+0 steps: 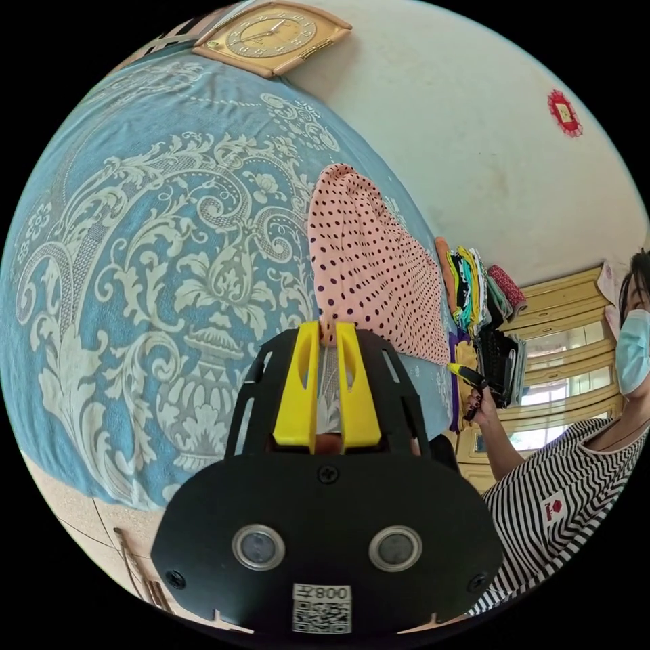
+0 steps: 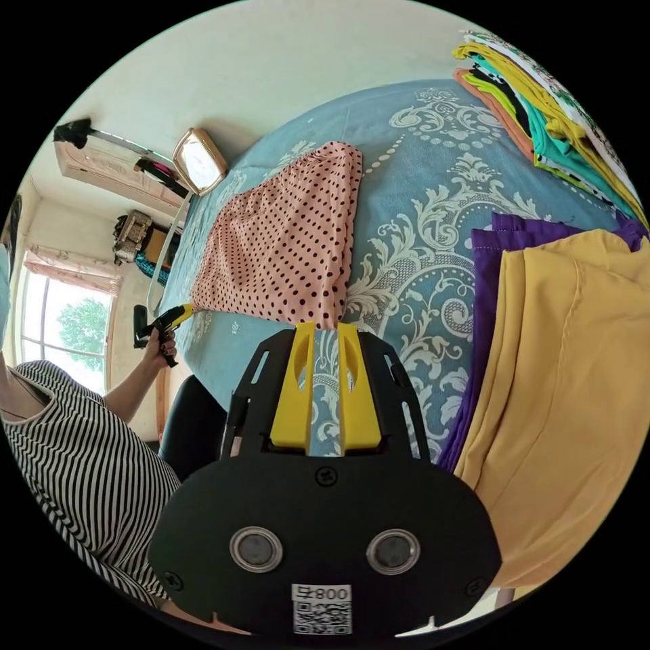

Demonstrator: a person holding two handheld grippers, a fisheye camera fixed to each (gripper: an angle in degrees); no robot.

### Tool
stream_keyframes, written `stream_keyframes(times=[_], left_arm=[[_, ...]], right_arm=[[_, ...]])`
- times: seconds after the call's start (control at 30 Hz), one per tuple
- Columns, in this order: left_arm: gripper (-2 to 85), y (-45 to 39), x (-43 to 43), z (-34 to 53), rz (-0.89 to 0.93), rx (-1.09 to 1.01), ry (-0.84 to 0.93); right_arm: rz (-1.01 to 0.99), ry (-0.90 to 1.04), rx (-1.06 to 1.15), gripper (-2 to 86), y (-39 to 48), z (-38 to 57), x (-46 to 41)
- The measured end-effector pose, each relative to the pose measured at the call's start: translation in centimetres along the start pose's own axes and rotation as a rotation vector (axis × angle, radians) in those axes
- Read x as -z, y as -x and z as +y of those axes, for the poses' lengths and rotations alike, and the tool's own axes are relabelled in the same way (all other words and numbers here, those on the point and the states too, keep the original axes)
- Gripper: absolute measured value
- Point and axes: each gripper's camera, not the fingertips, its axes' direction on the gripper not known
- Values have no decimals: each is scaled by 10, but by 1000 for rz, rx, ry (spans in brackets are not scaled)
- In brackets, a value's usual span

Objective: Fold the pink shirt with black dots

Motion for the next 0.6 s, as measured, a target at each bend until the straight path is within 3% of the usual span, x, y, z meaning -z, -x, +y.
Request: stream_keyframes(times=[0.43,0.6], left_arm=[[7,45,-33,22,-38,-46,47],[9,55,-36,49,-77,-33,-53]], right_arm=[[-29,49,6,8,-18,21,-16],[-34,-9,-21,7,-17,33,-4]])
